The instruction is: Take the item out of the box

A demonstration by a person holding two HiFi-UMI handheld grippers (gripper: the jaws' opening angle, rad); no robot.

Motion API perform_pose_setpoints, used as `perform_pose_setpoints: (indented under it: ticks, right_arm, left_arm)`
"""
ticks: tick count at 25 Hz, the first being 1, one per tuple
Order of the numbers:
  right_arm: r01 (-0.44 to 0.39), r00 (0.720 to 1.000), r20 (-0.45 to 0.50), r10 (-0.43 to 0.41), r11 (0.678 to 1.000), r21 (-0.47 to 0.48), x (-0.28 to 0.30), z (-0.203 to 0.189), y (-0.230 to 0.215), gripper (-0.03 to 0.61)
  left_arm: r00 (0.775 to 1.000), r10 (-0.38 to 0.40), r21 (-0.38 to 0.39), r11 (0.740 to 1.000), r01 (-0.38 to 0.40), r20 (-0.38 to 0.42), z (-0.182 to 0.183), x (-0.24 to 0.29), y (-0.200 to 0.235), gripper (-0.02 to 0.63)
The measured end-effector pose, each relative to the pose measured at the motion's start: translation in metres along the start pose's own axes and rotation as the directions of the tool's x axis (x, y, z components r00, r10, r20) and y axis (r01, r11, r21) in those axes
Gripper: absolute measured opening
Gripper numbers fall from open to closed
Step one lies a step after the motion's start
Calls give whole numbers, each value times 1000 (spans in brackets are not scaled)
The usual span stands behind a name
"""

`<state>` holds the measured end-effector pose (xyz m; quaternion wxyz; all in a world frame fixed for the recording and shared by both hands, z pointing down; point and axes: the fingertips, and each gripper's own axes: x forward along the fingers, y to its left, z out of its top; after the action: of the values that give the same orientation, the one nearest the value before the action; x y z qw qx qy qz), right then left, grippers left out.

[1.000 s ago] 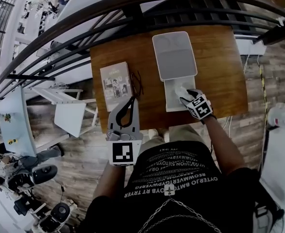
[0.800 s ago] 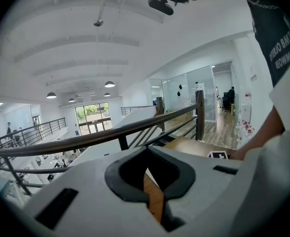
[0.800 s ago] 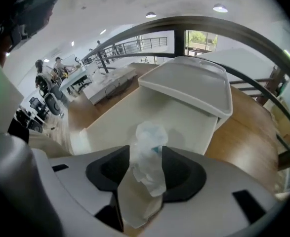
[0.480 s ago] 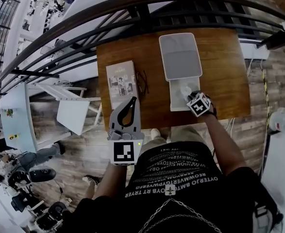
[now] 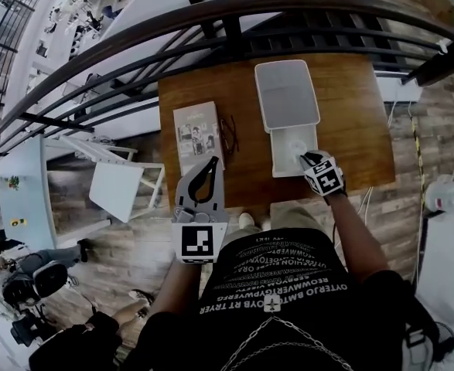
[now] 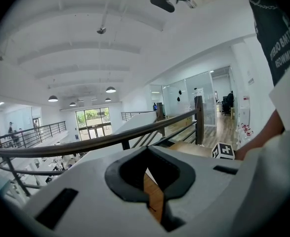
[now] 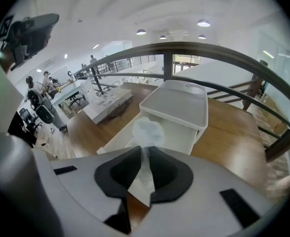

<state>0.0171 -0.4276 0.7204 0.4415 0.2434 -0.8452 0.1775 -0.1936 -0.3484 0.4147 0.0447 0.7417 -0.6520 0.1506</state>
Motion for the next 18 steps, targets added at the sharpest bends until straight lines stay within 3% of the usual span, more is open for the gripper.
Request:
perform_pose_setpoints:
  ticks: [9,18]
  right_arm:
    - [26,986,166,-30,999,27,-54,35,24,49]
    - [91,938,335,-91,996,16,-128,87,54,49]
  left_arm:
    - [1000,0,-10,1000,0,13,-5,-28,8,6]
    - [999,-28,-29,999,30,39,-6,-51,13,5]
